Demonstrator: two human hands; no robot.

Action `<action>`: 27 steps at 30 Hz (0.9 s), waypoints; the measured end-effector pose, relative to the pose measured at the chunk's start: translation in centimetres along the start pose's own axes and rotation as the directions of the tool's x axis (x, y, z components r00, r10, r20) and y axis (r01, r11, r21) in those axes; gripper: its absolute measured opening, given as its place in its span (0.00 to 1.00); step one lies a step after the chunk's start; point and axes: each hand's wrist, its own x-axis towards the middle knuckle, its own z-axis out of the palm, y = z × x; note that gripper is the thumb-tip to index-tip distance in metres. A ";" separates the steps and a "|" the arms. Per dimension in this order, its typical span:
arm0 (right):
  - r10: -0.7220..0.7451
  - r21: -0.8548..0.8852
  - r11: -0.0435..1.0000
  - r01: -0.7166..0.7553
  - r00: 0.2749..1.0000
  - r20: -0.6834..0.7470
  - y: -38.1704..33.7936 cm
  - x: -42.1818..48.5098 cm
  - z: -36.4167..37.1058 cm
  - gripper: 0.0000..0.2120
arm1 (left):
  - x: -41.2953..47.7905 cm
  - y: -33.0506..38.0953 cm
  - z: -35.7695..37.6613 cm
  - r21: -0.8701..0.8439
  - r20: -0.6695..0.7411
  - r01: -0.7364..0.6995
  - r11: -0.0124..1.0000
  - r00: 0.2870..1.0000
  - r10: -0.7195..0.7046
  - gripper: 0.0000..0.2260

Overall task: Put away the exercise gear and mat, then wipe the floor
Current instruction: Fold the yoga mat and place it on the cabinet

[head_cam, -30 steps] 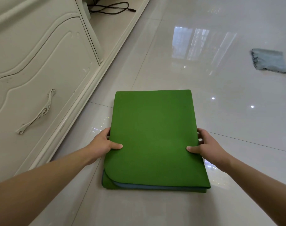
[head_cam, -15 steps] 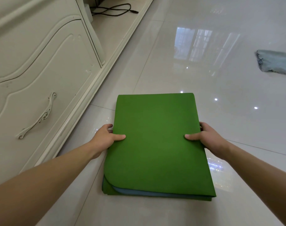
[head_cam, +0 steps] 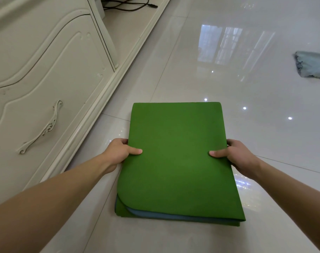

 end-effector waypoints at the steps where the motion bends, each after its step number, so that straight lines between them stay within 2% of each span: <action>1: -0.001 0.005 1.000 0.001 1.000 0.011 0.0 -0.1 0.0 0.18 | 0.0 0.0 0.0 -0.007 0.009 0.006 1.000 1.000 -0.006 0.16; 16: -0.073 0.034 0.997 0.073 0.997 0.009 0.7 -0.7 -0.1 0.22 | -0.5 -1.4 0.4 -0.112 -0.014 -0.113 0.987 0.994 0.112 0.26; 19: -0.121 -0.020 0.993 0.120 0.992 -0.040 0.9 -1.1 0.2 0.27 | -0.8 -1.4 0.1 -0.086 -0.004 -0.145 0.986 0.989 0.145 0.26; 24: -0.203 -0.068 0.978 0.197 0.975 -0.092 0.6 -2.6 0.9 0.44 | -1.4 -0.8 0.0 -0.039 -0.002 -0.186 0.982 0.983 0.186 0.25; 27: -0.253 -0.102 0.964 0.244 0.963 -0.089 0.4 -3.3 0.9 0.44 | -1.6 -0.7 -0.1 0.002 -0.016 -0.225 0.974 0.974 0.225 0.31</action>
